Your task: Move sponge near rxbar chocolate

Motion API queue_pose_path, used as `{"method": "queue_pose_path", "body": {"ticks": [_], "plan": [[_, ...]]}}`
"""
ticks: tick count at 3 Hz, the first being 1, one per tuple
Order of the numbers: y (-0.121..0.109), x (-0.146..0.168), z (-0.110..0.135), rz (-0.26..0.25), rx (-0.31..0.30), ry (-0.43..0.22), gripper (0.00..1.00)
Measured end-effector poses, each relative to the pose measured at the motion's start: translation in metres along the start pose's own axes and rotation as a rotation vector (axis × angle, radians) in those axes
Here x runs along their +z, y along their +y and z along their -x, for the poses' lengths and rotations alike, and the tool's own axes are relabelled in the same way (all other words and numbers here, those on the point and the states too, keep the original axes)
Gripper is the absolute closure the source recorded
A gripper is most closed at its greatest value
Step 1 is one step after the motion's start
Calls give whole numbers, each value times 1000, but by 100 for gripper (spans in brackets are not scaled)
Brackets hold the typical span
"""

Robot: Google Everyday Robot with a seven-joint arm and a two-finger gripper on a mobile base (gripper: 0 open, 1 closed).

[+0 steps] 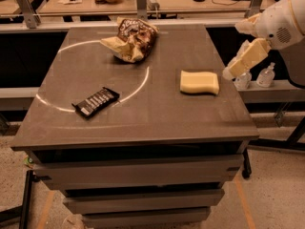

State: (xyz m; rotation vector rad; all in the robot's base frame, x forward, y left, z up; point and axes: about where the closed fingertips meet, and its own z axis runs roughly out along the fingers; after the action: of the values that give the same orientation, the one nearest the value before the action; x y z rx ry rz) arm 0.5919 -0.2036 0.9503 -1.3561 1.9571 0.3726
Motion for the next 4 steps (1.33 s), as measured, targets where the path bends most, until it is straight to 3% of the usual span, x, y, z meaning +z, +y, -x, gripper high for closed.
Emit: {"method": "queue_pose_path", "body": {"ticks": [1,2,4], "plan": [[1,1,-1,2,1,1,0],[-3,16,-11,1,-27,53,0],[-6,57,-28,113,-94,136,0]]}}
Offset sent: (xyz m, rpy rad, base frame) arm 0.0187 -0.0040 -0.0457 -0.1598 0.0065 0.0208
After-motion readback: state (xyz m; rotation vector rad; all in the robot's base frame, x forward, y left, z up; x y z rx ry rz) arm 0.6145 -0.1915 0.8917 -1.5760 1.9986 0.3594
